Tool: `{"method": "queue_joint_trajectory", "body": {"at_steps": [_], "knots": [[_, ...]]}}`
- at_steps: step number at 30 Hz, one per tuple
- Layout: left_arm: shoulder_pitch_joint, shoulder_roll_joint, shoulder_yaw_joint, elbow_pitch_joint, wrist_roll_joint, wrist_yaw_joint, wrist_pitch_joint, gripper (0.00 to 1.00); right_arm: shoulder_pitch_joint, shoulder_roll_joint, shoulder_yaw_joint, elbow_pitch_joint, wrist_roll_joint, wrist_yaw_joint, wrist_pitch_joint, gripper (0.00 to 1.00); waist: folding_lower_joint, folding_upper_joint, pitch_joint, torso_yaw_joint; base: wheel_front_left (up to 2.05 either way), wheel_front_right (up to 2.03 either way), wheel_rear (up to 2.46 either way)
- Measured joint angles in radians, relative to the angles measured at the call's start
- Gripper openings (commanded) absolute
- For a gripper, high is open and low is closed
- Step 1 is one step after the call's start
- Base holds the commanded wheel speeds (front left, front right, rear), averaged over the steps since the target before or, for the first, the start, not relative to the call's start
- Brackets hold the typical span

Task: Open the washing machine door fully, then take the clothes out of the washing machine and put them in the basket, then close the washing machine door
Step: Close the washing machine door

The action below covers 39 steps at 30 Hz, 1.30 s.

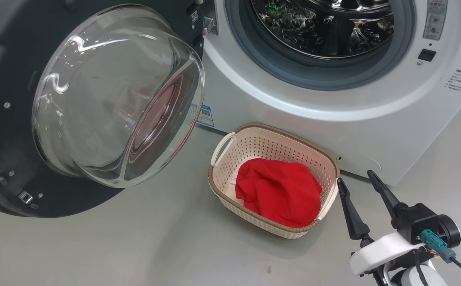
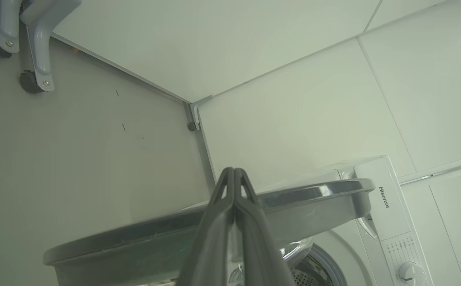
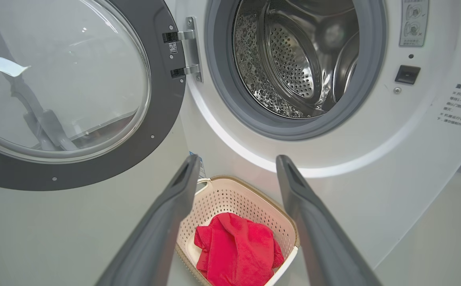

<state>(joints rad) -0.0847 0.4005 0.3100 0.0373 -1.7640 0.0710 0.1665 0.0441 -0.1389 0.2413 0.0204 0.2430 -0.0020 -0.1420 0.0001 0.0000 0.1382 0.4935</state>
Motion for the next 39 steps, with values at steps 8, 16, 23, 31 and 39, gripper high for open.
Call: {"method": "queue_joint_trajectory", "body": {"at_steps": [8, 16, 23, 31, 39], "knots": [[-0.046, 0.026, -0.036, 0.066, -0.021, 0.008, 0.080, 0.00, -0.007, -0.012, -0.008, -0.009, -0.001, 0.000, 0.005, 1.00, 0.0000, 0.0000, 0.024, -0.020, 0.00, 0.00, 0.00], [-0.063, 0.042, -0.048, 0.119, -0.030, 0.009, 0.131, 0.00, -0.015, -0.016, -0.016, -0.020, -0.001, -0.001, 0.008, 1.00, 0.0000, 0.0000, 0.038, -0.020, 0.00, 0.00, 0.00], [-0.080, 0.047, -0.055, 0.148, -0.067, 0.000, 0.176, 0.00, -0.016, -0.019, -0.016, -0.021, -0.001, -0.001, 0.009, 1.00, 0.0000, 0.0000, 0.046, -0.014, 0.00, 0.00, 0.00], [-0.080, 0.048, -0.078, 0.163, -0.094, -0.025, 0.246, 0.00, -0.018, -0.022, -0.018, -0.021, -0.001, 0.000, 0.009, 1.00, 0.0000, 0.0000, 0.047, -0.010, 0.00, 0.00, 0.00], [-0.079, 0.041, -0.100, 0.158, -0.147, -0.073, 0.340, 0.00, -0.020, -0.027, -0.021, -0.021, -0.001, -0.001, 0.013, 1.00, 0.0000, 0.0000, 0.044, -0.009, 0.00, 0.00, 0.00]]}}
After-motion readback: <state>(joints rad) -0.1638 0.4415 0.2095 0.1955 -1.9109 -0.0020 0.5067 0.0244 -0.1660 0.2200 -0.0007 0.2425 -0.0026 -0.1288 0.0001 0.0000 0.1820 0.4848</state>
